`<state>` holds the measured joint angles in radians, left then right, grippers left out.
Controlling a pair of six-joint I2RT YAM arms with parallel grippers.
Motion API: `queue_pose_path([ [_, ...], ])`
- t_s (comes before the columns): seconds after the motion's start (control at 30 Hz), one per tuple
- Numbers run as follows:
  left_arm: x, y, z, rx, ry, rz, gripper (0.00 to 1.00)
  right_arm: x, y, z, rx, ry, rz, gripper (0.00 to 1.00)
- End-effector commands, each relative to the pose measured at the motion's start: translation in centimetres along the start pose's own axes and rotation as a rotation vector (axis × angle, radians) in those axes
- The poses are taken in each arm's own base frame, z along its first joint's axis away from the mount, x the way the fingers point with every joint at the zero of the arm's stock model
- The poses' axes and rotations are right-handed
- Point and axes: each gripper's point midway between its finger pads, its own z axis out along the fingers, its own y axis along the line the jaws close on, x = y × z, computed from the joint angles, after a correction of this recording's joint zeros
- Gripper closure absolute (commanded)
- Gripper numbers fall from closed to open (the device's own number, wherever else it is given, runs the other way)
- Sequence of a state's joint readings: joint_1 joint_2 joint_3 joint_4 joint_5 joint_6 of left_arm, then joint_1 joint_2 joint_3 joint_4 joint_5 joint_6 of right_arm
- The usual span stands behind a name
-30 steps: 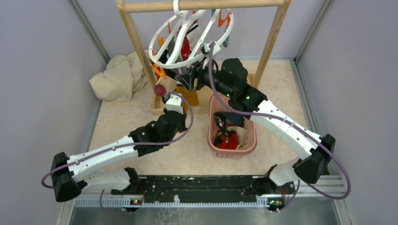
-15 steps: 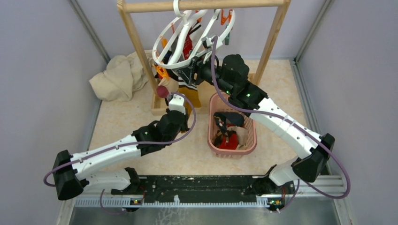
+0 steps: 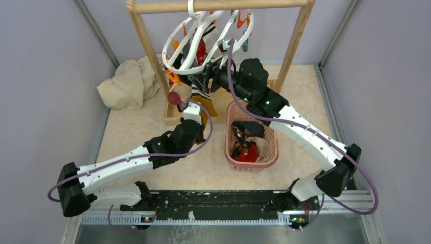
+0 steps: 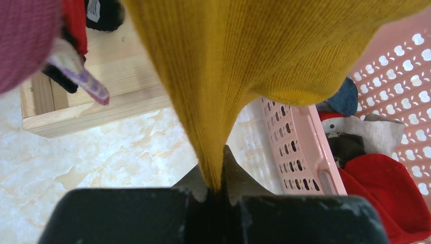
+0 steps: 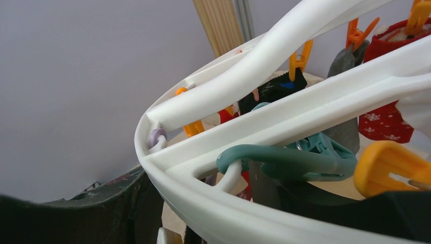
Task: Remove the socks clipped to the hanger
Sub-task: Remove the sock from the hanger.
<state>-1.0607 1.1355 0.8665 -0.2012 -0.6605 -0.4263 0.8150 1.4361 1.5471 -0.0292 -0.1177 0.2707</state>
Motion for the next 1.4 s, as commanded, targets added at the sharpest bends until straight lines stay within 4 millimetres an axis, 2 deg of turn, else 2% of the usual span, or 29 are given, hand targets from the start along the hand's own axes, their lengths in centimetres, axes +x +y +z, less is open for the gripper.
queue_pose_path([
  [0.0,0.2,-0.7,0.1,0.023,0.004,-0.015,1.00,-5.6,1.2,-0.9,-0.022,-0.152,-0.013,0.43],
  [0.23,0.1,-0.9,0.0,0.029,0.005,-0.019,1.00,-5.6,1.2,-1.0,-0.018,-0.158,-0.008,0.61],
  [0.57,0.3,-0.9,0.1,0.030,0.009,-0.018,1.00,-6.0,1.3,-1.2,-0.022,-0.169,-0.010,0.80],
  [0.6,0.3,-0.9,0.1,0.029,0.010,-0.017,1.00,-6.0,1.3,-1.2,-0.023,-0.170,-0.012,0.83],
  [0.67,0.4,-0.9,0.2,0.028,0.012,-0.018,1.00,-6.1,1.3,-1.2,-0.023,-0.172,-0.012,0.97],
  [0.7,0.3,-0.9,0.1,0.029,0.010,-0.019,1.00,-6.1,1.3,-1.2,-0.024,-0.173,-0.013,1.00],
  [0.93,0.4,-0.9,0.1,0.029,0.011,-0.018,1.00,-6.3,1.6,-1.2,-0.039,-0.176,-0.027,1.00],
  [0.97,0.4,-0.9,0.1,0.029,0.010,-0.019,1.00,-6.2,1.6,-1.2,-0.040,-0.174,-0.029,0.93],
  [1.03,0.4,-0.8,0.1,0.028,0.009,-0.019,1.00,-6.3,1.7,-1.4,-0.043,-0.182,-0.033,0.63],
  [1.07,0.3,-0.8,0.1,0.029,0.008,-0.019,1.00,-6.4,1.7,-1.5,-0.044,-0.187,-0.034,0.56],
  [1.2,0.3,-0.9,0.1,0.030,0.009,-0.020,1.00,-6.3,1.6,-1.9,-0.040,-0.195,-0.035,0.48],
  [1.27,0.3,-0.9,0.1,0.030,0.010,-0.020,1.00,-6.4,1.7,-2.1,-0.045,-0.203,-0.039,0.41],
  [1.37,0.4,-0.9,0.1,0.031,0.012,-0.018,1.00,-6.7,1.7,-2.5,-0.040,-0.217,-0.042,0.42],
])
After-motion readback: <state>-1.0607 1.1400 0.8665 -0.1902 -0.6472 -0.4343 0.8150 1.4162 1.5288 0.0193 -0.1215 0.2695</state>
